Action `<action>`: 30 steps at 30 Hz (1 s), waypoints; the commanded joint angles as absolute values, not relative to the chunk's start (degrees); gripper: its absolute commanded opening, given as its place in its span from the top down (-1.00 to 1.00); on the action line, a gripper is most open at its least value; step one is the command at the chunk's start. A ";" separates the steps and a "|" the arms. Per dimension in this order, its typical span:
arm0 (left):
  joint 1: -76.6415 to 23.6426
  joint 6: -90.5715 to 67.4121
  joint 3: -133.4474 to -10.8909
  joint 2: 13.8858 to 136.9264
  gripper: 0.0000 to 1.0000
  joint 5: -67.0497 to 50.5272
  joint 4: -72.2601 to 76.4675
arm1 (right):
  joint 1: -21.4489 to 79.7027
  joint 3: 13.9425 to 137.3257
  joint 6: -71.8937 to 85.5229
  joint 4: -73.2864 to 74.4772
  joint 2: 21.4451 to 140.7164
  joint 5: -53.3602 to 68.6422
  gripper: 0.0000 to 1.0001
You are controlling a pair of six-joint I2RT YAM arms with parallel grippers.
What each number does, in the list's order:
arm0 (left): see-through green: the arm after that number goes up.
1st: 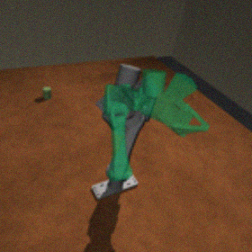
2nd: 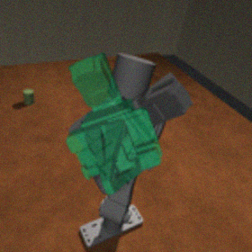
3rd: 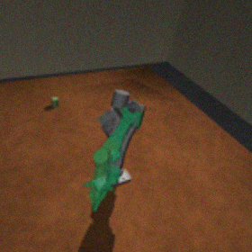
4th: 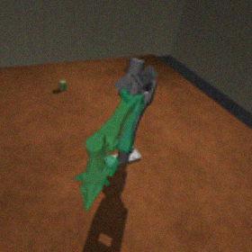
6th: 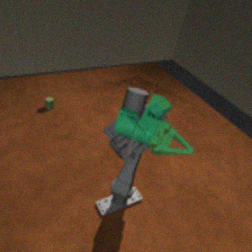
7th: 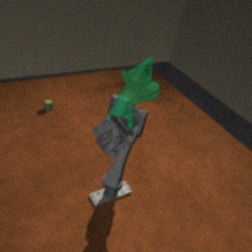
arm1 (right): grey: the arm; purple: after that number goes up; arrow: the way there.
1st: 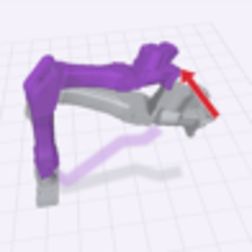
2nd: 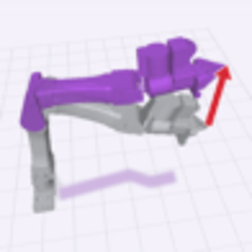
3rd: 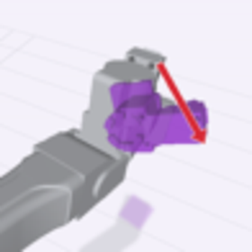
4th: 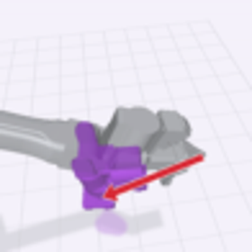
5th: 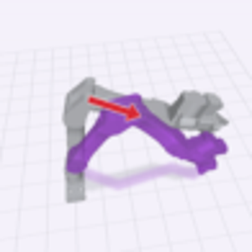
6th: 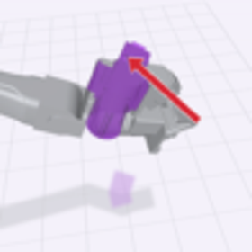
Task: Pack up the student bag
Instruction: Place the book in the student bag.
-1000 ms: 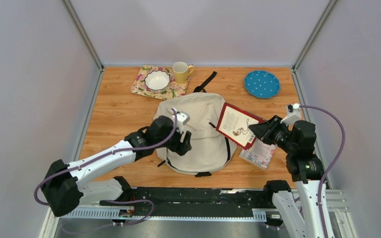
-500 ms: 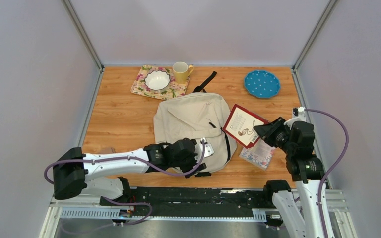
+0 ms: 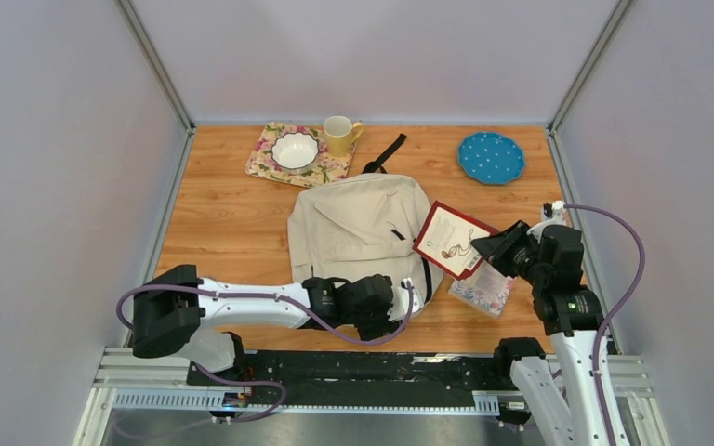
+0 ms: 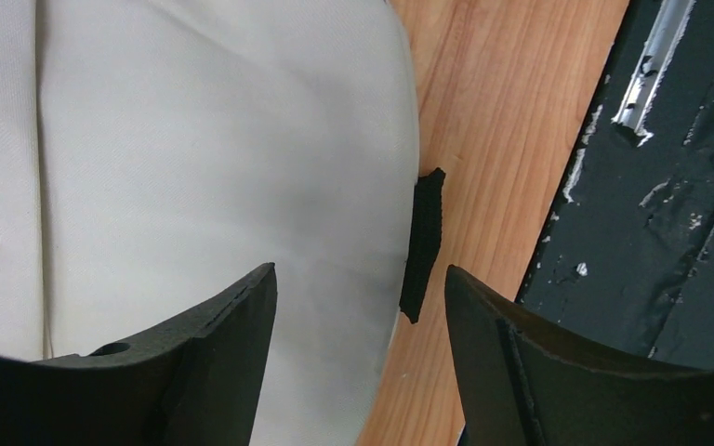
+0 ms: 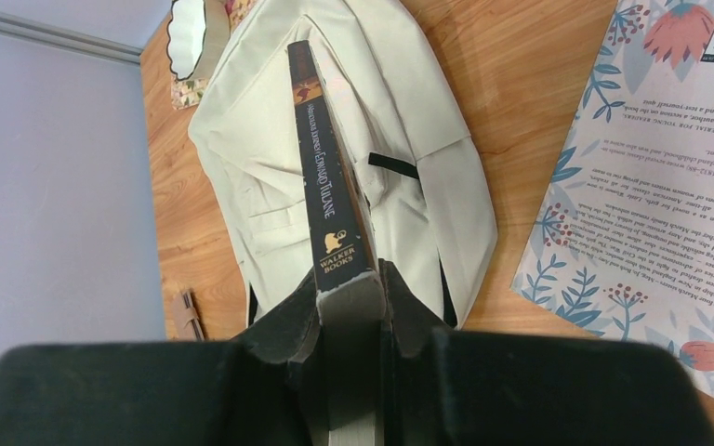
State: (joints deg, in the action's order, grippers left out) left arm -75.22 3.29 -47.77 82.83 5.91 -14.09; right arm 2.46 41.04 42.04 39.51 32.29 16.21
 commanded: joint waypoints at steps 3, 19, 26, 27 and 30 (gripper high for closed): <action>-75.59 3.52 -49.92 84.02 -0.27 9.92 -12.92 | 2.46 41.22 43.07 34.54 32.08 17.93 1.00; -75.67 2.29 -52.03 86.92 0.15 7.82 -14.41 | 2.46 40.17 43.24 34.37 32.43 19.77 1.00; -75.59 1.85 -52.82 88.15 0.64 7.21 -15.03 | 2.46 40.43 43.24 34.19 32.61 20.21 1.00; -75.59 1.67 -53.00 88.15 0.73 7.29 -15.12 | 2.46 40.52 43.16 34.28 32.69 20.13 1.00; -75.59 1.32 -53.52 88.07 1.00 9.92 -15.21 | 2.55 41.39 42.46 35.68 32.43 18.81 1.00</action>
State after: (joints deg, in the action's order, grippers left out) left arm -75.31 1.76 -50.48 87.99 7.90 -15.33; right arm 2.46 40.10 42.24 38.76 33.12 18.59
